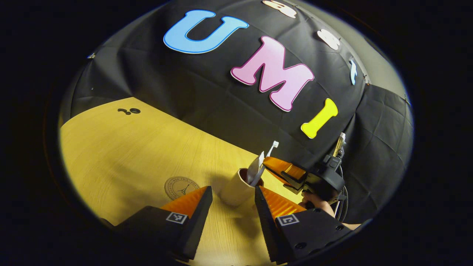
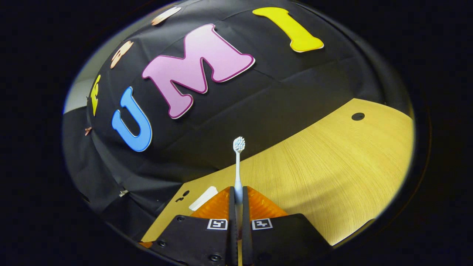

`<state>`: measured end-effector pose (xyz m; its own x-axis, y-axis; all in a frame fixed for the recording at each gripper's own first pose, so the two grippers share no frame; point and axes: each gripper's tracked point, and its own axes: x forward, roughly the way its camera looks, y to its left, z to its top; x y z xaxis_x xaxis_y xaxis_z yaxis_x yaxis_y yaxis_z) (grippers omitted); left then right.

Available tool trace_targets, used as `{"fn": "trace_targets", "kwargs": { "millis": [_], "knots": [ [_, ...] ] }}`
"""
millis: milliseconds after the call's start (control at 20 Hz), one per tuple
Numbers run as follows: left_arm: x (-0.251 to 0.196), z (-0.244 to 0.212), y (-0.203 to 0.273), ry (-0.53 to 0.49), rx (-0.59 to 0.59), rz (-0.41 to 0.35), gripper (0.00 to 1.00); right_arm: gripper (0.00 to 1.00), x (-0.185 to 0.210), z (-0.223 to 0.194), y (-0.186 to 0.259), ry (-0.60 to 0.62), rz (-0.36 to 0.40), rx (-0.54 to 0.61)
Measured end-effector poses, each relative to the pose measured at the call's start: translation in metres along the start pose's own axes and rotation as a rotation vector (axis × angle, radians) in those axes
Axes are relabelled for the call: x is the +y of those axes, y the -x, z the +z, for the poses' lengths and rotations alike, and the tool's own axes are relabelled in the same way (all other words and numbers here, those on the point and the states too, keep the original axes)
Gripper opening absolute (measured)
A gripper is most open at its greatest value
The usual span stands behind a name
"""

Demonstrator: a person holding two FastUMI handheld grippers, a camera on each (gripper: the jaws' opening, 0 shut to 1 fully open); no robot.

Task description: Put the toothbrush and toothpaste on the desktop into the cup, then pick up the cup and place it on the coaster on the desktop.

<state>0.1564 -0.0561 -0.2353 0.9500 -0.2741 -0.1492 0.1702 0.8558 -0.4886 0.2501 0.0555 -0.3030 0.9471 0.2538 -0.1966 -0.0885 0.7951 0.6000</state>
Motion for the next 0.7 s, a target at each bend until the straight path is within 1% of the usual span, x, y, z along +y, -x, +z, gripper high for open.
{"fn": "trace_targets", "kwargs": {
  "millis": [250,350,400,500,600,700],
  "knots": [
    [-0.007,-0.009,0.011,-0.022,0.025,-0.035,0.74,0.09,0.004,-0.006,0.005,0.100,-0.015,-0.014],
    [-0.008,-0.008,0.015,-0.025,0.026,-0.043,0.73,0.12,0.002,-0.013,0.010,0.157,-0.030,0.001],
    [-0.009,-0.006,0.017,-0.027,0.026,-0.045,0.73,0.13,0.002,-0.019,0.011,0.168,-0.029,0.024],
    [-0.008,-0.005,0.020,-0.027,0.029,-0.044,0.73,0.19,0.002,-0.030,0.018,0.173,-0.025,0.066],
    [-0.008,-0.002,0.024,-0.028,0.031,-0.046,0.73,0.20,0.001,-0.028,0.022,0.199,-0.029,0.068],
    [-0.006,0.000,0.026,-0.031,0.033,-0.042,0.73,0.19,-0.001,-0.030,0.028,0.192,-0.030,0.097]
  ]
}}
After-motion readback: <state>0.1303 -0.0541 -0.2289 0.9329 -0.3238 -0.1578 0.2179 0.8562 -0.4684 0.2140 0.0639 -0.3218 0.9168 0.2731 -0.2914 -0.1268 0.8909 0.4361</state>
